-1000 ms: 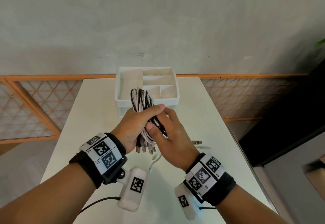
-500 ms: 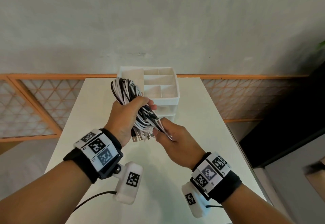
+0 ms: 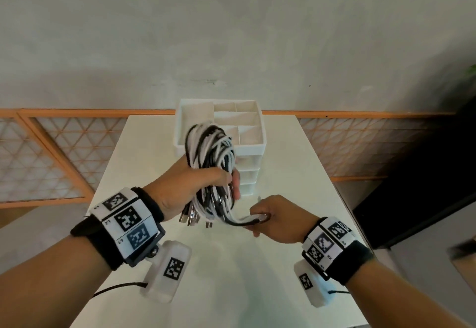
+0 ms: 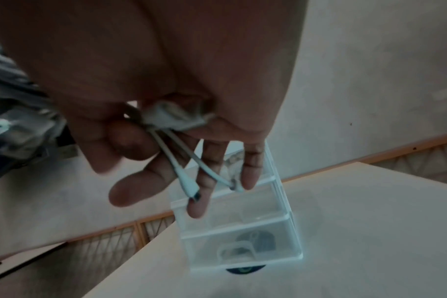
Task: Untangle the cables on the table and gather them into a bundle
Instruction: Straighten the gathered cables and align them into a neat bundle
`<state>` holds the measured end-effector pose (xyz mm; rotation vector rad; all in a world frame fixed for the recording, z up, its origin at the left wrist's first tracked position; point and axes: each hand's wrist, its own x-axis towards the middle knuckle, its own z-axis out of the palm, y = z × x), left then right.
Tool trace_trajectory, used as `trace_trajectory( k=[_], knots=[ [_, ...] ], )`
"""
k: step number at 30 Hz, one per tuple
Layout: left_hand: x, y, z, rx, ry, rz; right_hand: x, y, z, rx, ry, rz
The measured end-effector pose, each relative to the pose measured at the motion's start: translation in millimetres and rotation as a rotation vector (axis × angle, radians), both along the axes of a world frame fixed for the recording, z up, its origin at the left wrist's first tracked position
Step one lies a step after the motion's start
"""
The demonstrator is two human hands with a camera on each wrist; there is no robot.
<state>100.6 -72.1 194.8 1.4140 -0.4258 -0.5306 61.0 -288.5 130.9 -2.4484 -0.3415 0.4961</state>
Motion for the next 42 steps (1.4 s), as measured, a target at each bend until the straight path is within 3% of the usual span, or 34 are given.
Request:
trace_trajectory(
  k=[3,5,8,12,17,23,29,37,42],
  knots=[
    [-7,-9,-1,0.306,-0.105,-0.133,12,2,12,-0.150,-0.044,-0.066],
    [-9,-17,-5,0.465,-0.167,-0.133,18,6,21,-0.152,-0.071,-0.122],
    [-13,-30,-11,0.537,-0.175,-0.094,25,13,31,-0.201,-0.091,-0.100],
    [-12,-38,-22,0.464,-0.136,0.015,29,19,38,-0.171,-0.036,-0.171],
    [-13,-37,-25,0.429,-0.064,0.026,19,18,49,-0.067,0.025,-0.164],
    [-4,-25,-26,0.266,0.162,0.217,14,-12,50,0.508,0.195,-0.318],
    [5,-17,-25,0.122,0.304,0.281,14,-19,46,0.403,0.112,-0.312],
    [3,-23,-29,0.040,0.269,0.240,12,20,50,0.748,-0.010,-0.431],
    [2,-20,-29,-0.065,0.335,0.304,7,40,51,0.433,-0.237,-0.257]
  ],
)
